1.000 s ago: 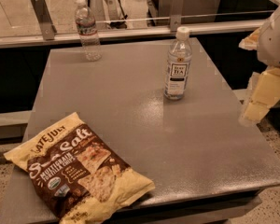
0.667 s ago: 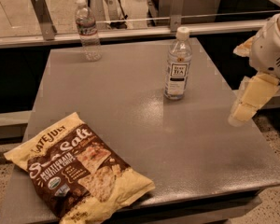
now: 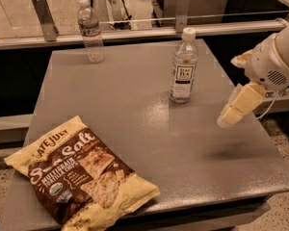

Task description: Knock blue plastic bottle over

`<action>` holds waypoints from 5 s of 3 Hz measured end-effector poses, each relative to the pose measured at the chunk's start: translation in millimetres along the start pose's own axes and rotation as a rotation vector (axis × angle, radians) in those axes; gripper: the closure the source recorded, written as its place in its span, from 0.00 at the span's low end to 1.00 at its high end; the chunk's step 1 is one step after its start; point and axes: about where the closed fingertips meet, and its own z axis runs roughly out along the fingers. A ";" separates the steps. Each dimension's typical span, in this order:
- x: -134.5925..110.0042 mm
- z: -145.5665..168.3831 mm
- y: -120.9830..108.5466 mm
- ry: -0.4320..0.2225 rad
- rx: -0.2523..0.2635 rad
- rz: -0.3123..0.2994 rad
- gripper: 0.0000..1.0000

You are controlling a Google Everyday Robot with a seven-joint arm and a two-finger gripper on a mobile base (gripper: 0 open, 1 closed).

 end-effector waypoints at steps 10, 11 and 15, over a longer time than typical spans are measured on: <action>-163.6 44.1 37.3 -0.596 -0.229 -0.067 0.00; -185.5 52.5 51.8 -0.622 -0.287 -0.081 0.00; -169.7 71.2 52.0 -0.606 -0.316 0.020 0.00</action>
Offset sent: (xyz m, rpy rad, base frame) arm 0.0559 0.0071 -0.0216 0.2657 -0.1282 -0.0506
